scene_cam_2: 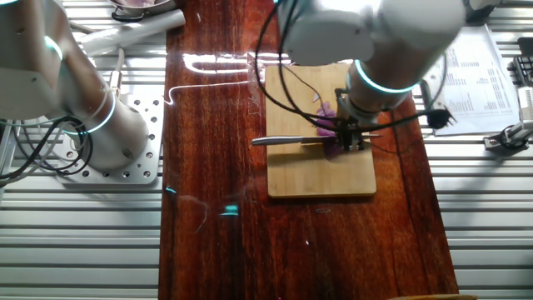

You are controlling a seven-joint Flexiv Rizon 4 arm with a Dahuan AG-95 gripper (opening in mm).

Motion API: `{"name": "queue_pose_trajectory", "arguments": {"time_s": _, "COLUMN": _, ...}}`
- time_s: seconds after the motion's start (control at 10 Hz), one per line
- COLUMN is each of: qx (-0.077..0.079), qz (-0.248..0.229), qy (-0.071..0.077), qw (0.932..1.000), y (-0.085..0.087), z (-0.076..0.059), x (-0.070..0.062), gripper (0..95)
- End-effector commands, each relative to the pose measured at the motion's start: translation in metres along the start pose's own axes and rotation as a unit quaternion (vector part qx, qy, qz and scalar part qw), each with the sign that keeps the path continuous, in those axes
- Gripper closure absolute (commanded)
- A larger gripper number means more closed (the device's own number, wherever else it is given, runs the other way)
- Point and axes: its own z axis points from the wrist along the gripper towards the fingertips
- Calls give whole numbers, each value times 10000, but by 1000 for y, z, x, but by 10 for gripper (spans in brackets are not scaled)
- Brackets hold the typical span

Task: Chop the onions

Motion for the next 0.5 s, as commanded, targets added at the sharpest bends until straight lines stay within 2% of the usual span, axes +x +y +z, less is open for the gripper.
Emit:
{"name": "queue_pose_trajectory", "arguments": {"time_s": 0.1, "qx": 42, "qz": -29, "qy": 61, "qw": 10000, "y": 4, "z": -23, "x": 4, "gripper": 950}}
{"name": "queue_pose_trajectory", "arguments": {"time_s": 0.5, "qx": 127, "qz": -71, "qy": 105, "qw": 9998, "y": 2, "z": -41, "x": 8, "gripper": 950}}
